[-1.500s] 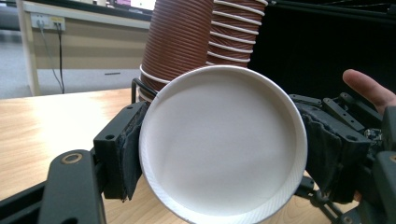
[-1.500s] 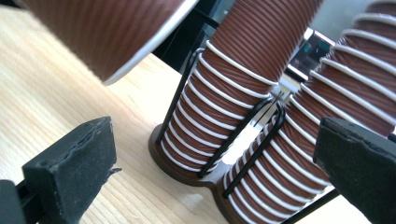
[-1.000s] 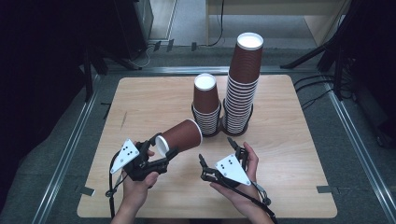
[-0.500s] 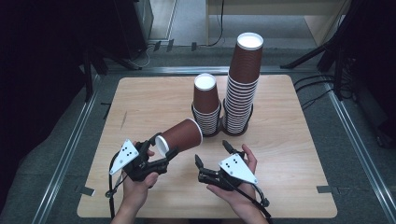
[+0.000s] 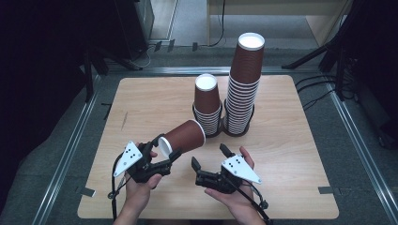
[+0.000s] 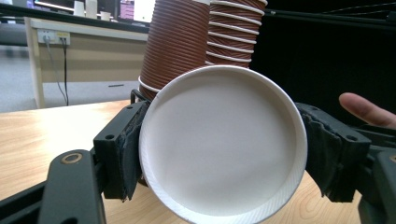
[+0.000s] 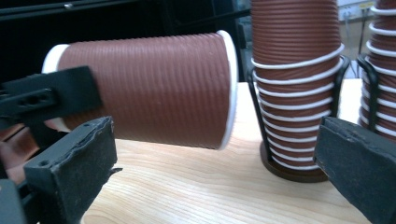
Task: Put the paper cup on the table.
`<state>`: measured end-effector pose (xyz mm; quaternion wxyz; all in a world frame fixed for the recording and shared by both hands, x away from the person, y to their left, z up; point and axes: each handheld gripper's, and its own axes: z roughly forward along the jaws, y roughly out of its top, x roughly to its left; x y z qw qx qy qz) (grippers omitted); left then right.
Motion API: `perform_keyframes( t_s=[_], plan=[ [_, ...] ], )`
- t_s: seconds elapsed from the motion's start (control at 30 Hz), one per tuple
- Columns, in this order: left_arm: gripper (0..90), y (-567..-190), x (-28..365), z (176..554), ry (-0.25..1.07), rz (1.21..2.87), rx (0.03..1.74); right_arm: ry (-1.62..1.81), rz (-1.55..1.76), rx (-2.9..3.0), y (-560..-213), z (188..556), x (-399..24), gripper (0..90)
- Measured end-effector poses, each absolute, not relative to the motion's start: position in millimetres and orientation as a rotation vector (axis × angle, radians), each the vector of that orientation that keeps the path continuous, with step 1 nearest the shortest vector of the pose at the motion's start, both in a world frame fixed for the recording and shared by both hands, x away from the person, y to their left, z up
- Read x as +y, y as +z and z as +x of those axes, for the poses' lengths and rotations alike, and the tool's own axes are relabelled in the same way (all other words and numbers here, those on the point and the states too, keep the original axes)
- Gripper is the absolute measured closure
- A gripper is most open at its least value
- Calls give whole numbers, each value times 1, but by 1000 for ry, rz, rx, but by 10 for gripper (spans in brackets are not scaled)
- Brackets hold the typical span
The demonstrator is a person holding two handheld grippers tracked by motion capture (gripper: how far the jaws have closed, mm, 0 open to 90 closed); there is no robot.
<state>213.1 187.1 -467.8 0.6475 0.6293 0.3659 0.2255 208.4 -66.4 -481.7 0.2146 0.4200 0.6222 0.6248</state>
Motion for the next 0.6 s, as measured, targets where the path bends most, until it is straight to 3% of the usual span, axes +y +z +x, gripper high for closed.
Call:
perform_keyframes(
  t_s=[0.23,0.6],
  plan=[
    [231,-468,186,213,513,1432,830,1764,1132,1732,-482,205,-63,0],
    [231,-469,185,213,514,1427,827,1893,1346,1666,-485,210,-65,0]
  ],
)
